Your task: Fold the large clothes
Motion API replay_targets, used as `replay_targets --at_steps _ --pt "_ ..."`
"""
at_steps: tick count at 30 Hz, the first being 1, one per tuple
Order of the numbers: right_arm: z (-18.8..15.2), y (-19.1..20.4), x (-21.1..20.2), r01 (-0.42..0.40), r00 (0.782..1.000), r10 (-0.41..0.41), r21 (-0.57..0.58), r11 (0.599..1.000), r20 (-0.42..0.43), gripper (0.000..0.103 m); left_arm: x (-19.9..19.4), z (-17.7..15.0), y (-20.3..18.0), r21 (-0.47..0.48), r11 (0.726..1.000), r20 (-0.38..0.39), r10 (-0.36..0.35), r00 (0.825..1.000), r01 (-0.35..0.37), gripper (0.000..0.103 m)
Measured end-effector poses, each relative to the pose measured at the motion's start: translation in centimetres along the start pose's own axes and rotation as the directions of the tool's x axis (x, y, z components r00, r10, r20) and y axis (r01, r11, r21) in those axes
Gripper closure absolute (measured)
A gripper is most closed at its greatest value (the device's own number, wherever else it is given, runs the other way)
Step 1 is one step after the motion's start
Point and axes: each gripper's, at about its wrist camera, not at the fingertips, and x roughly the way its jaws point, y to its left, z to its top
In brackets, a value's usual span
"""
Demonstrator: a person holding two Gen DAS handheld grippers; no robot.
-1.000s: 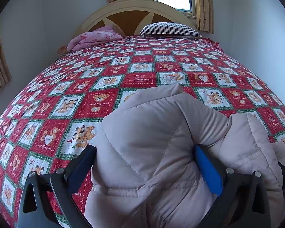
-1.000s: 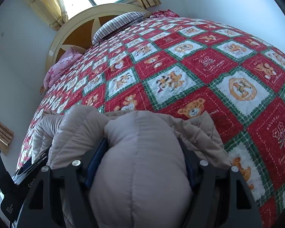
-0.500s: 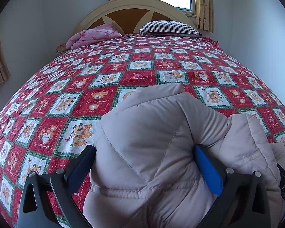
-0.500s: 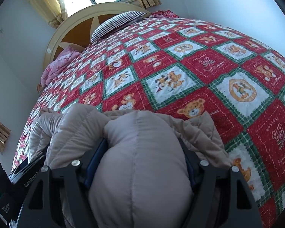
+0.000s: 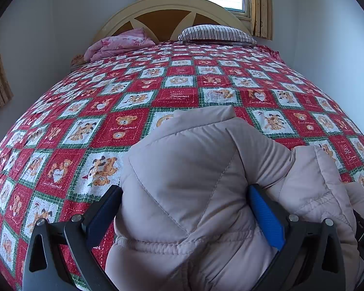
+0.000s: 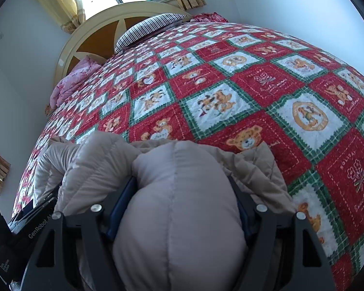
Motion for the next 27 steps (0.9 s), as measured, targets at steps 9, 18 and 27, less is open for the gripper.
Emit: replay_targets --at_steps 9,18,27 --pt "0.0 0.0 0.1 0.005 1.000 -0.005 -0.004 1.000 -0.002 0.028 0.0 0.0 0.0 0.000 1.000 0.000 0.000 1.000 0.000 0.001" --pt "0.1 0.0 0.2 0.006 1.000 -0.006 -0.004 1.000 -0.003 0.028 0.0 0.1 0.1 -0.001 1.000 -0.001 -0.002 1.000 0.002 0.001" --pt "0.8 -0.9 -2.5 -0.106 0.994 0.106 0.037 0.994 -0.015 0.015 -2.5 -0.7 5.1 -0.123 0.949 -0.044 -0.297 0.954 0.290 0.001"
